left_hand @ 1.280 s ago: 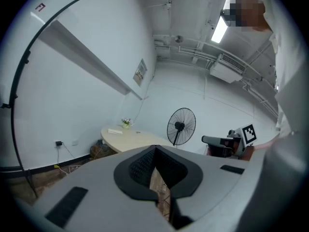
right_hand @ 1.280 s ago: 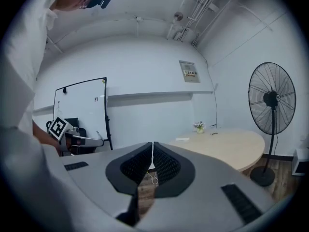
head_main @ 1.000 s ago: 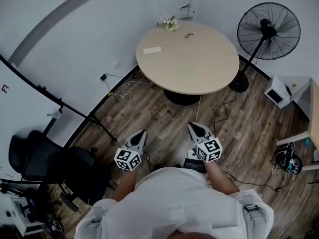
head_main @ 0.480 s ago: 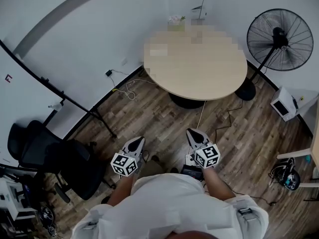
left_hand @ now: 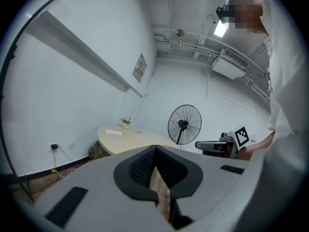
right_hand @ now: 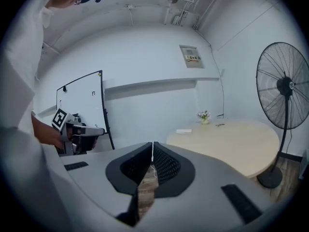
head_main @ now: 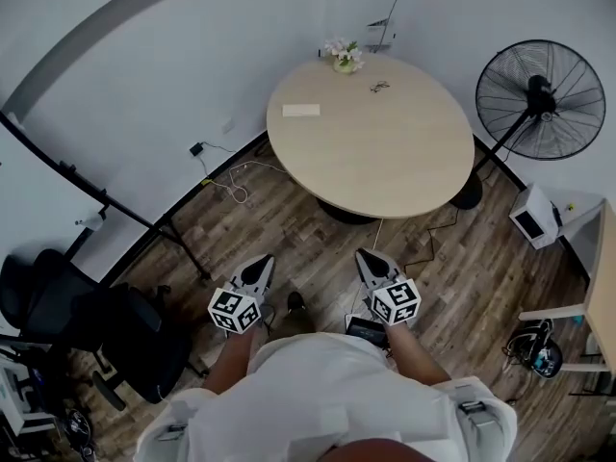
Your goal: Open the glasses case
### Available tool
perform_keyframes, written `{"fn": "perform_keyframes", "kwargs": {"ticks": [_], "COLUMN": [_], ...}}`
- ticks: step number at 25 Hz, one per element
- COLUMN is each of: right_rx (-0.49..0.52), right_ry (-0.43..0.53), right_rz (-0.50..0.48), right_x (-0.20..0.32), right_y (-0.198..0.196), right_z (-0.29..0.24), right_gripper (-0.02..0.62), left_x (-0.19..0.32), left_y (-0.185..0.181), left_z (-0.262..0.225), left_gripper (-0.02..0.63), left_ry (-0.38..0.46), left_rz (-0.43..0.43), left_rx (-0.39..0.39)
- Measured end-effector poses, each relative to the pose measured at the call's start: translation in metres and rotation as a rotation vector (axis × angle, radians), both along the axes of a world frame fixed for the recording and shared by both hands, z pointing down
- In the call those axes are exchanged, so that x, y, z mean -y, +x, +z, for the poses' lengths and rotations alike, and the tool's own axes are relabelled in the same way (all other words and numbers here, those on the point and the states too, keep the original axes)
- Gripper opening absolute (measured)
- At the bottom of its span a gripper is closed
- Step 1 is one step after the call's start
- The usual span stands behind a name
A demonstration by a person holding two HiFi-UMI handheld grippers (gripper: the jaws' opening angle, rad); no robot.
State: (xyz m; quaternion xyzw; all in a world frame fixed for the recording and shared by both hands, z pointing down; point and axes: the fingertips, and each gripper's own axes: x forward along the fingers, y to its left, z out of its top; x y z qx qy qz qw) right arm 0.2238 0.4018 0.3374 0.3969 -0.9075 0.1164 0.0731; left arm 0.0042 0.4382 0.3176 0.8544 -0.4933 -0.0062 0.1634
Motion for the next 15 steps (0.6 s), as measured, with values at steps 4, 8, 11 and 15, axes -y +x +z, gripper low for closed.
{"fn": "perform_keyframes", "kwargs": {"ticks": [4,8,11,15], "right_rx": [-0.012,-0.047,-0.053,-0.058], "right_ry": [0.032,0.057,0.055,0.057], "right_rz": [-0.014,-0.016,-0.008,0.004], "right_x": [0.045,0.083,0.113,0.145], "right_y": [-0.031,-0.060,-0.073,-0.089], "right_z": [-0.020,-0.030,-0.033,-0.036], "right_gripper": [0.026,0.026,0.026,0.026], "left_x": [0.044,0.081,0.110,0.143], "left_y": [-0.024,-0.044,-0.059,-0.076], "left_z": [-0.007,-0.015,-0.015,-0.006], "left_gripper": [0.014,0.014,0.013,0.013], "left_ry": [0.019,0.054,0.055,0.041], "left_rz": [0.003,0.038,0.035,0.055], "left_rx": [-0.026,-0.042,-0.059,-0.054]}}
